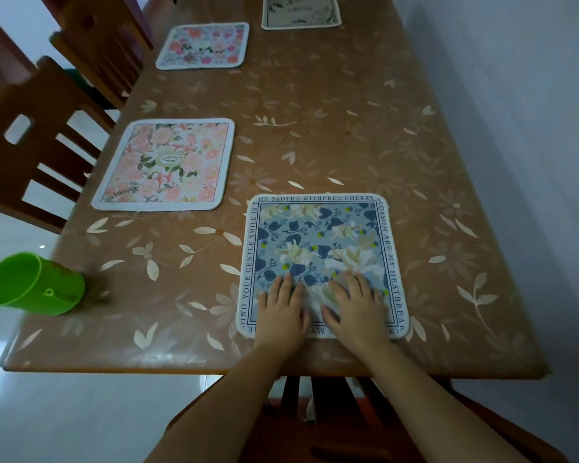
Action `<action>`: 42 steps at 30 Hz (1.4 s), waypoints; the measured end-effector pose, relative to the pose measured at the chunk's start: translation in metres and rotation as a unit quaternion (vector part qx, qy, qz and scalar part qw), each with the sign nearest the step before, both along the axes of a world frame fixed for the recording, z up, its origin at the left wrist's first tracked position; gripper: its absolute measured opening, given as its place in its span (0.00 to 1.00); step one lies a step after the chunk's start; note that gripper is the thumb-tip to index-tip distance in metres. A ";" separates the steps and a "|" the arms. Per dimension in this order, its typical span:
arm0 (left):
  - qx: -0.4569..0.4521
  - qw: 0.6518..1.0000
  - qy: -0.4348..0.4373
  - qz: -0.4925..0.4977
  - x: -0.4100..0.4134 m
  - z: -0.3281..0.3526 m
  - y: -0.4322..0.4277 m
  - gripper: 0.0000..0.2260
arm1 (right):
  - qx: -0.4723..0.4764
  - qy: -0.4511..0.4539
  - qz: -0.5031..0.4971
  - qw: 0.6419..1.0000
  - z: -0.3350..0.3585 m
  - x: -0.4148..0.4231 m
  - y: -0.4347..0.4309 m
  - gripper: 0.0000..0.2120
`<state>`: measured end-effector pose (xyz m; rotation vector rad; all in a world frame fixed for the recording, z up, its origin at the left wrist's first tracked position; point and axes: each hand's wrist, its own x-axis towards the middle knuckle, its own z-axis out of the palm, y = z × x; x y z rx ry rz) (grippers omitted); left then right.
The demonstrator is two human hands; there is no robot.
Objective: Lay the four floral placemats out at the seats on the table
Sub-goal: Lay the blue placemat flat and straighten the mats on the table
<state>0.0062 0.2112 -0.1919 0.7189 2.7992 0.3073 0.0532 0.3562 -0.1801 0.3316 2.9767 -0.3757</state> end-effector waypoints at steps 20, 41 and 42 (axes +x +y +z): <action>0.156 0.966 0.198 0.056 0.018 0.108 -0.079 0.15 | -0.026 0.200 0.055 0.978 0.103 -0.001 -0.072 0.16; 0.177 0.937 0.285 0.099 0.032 0.150 -0.374 0.15 | -0.017 0.253 0.088 0.963 0.156 0.000 -0.379 0.17; 0.174 0.937 0.287 0.098 0.027 0.151 -0.379 0.16 | -0.011 0.257 0.090 0.962 0.157 -0.004 -0.384 0.17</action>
